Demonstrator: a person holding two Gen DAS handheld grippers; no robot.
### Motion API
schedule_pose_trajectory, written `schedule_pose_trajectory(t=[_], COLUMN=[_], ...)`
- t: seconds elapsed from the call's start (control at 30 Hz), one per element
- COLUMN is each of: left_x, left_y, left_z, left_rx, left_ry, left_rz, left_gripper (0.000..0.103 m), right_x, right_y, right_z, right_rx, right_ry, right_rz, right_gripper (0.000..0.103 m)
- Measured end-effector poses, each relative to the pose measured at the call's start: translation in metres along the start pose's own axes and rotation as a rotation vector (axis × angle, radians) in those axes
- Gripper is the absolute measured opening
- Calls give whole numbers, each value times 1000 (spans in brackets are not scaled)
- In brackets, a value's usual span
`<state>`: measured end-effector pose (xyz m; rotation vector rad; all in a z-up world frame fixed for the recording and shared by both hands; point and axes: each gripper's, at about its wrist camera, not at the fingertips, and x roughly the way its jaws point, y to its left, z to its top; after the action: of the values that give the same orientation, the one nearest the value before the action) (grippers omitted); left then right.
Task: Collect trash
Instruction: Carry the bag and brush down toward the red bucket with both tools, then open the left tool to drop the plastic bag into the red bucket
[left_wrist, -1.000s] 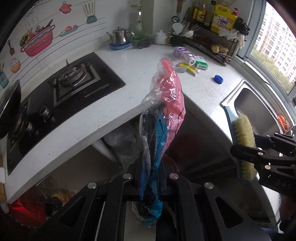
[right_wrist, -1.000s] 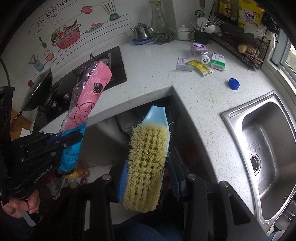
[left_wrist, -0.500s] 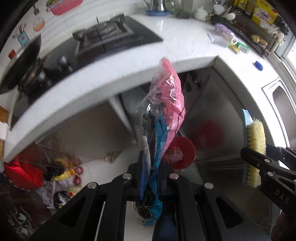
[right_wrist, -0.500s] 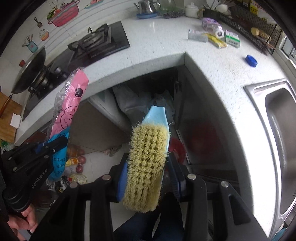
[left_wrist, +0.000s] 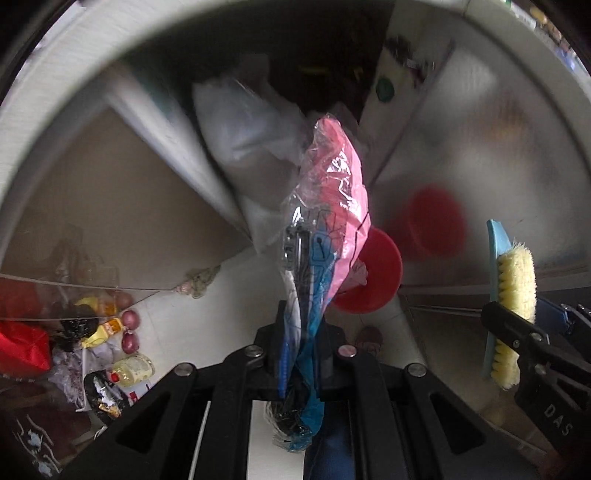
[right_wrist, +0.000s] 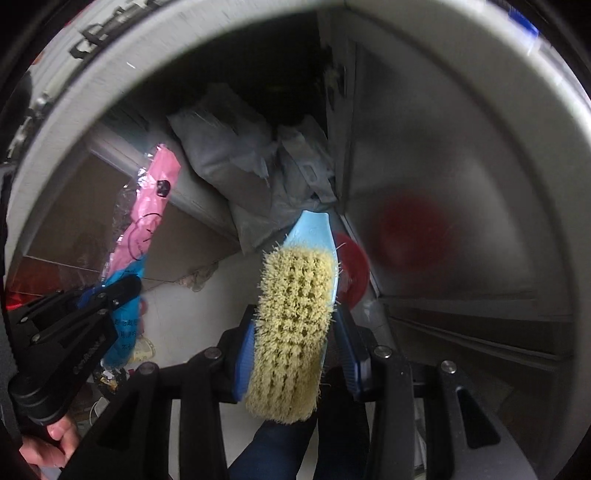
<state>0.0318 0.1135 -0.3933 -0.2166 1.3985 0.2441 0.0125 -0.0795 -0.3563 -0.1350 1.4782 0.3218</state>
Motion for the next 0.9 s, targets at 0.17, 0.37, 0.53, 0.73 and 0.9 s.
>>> schedule_pose_trajectory(t=[0.17, 0.37, 0.53, 0.73, 0.9], left_x=[50, 113, 159, 192, 213], left_y=[-17, -26, -32, -42, -51], left_z=[3, 7, 14, 19, 18], left_rx=[45, 69, 69, 73, 108], left_ry=[30, 64, 80, 89, 113], left_rz=[-12, -21, -8, 1, -7], left_gripper=[8, 8, 8, 8, 9], right_x=[46, 108, 147, 182, 202], right_y=[-14, -28, -40, -55, -66], right_z=[3, 12, 14, 13, 16], right_rx=[3, 18, 43, 85, 97], right_ry=[10, 21, 25, 49, 48], right_rz=[-8, -4, -12, -21, -32], right_gripper=[38, 38, 38, 38, 38])
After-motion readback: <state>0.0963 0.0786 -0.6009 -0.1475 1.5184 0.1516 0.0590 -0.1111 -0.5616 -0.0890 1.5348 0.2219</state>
